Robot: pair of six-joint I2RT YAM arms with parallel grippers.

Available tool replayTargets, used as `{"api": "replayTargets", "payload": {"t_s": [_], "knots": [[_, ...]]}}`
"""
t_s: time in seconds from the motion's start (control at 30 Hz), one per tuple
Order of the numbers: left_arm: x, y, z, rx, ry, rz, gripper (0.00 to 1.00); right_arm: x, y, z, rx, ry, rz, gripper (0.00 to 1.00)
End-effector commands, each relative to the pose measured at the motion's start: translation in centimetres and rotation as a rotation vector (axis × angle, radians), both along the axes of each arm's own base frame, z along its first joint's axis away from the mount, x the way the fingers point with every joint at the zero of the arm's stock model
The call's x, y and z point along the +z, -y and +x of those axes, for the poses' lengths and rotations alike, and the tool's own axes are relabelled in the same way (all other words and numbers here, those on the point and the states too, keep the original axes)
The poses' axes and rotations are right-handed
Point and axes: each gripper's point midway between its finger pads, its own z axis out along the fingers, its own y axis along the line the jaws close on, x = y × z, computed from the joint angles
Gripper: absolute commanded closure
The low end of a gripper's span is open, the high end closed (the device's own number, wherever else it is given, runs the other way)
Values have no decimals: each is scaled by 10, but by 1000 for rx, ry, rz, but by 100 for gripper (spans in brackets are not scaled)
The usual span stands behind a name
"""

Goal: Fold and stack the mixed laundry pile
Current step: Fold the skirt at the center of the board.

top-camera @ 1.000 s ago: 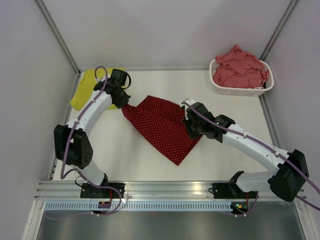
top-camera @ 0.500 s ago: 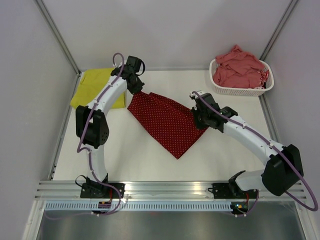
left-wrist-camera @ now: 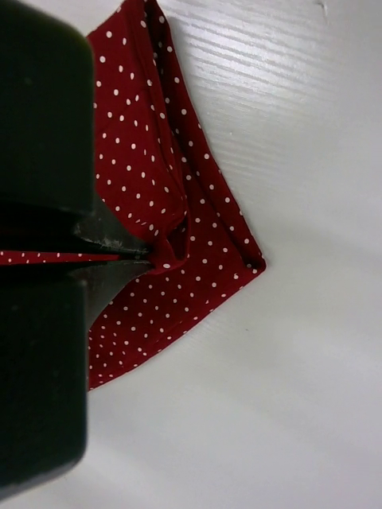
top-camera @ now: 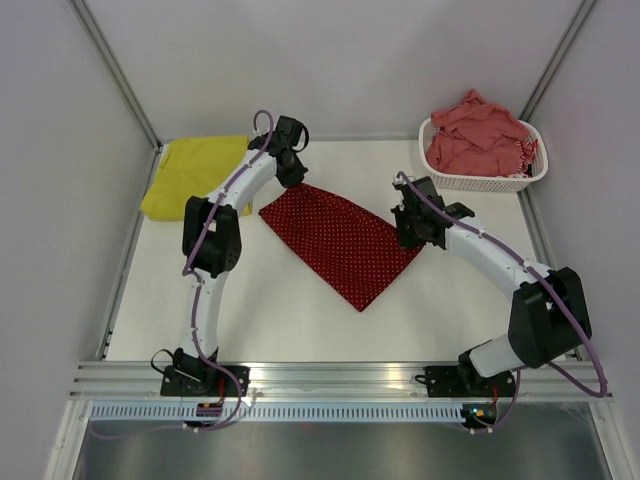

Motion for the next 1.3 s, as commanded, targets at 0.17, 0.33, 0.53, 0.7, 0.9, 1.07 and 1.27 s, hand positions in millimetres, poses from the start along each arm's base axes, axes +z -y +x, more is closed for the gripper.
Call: {"api": "replayTargets", "payload": {"t_s": [0.17, 0.33, 0.53, 0.7, 0.9, 1.07, 1.27], "knots": [[3, 11, 27, -33, 75, -15, 98, -3, 8, 42, -37, 29, 18, 100], [-11, 19, 35, -50, 82, -36, 94, -12, 18, 62, -85, 33, -8, 100], [6, 24, 36, -86, 112, -50, 0, -7, 35, 72, -168, 23, -80, 29], [34, 26, 18, -133, 141, -41, 0, 11, 32, 60, -166, 59, -31, 2], [12, 31, -12, -220, 94, -35, 0, 1, -33, 28, 30, 51, 156, 2], [-34, 30, -28, -256, -8, -26, 1, -28, -75, 12, 79, -10, 229, 2], [-89, 18, -60, -229, -155, -13, 0, -58, -75, 8, 83, -79, 195, 2]]}}
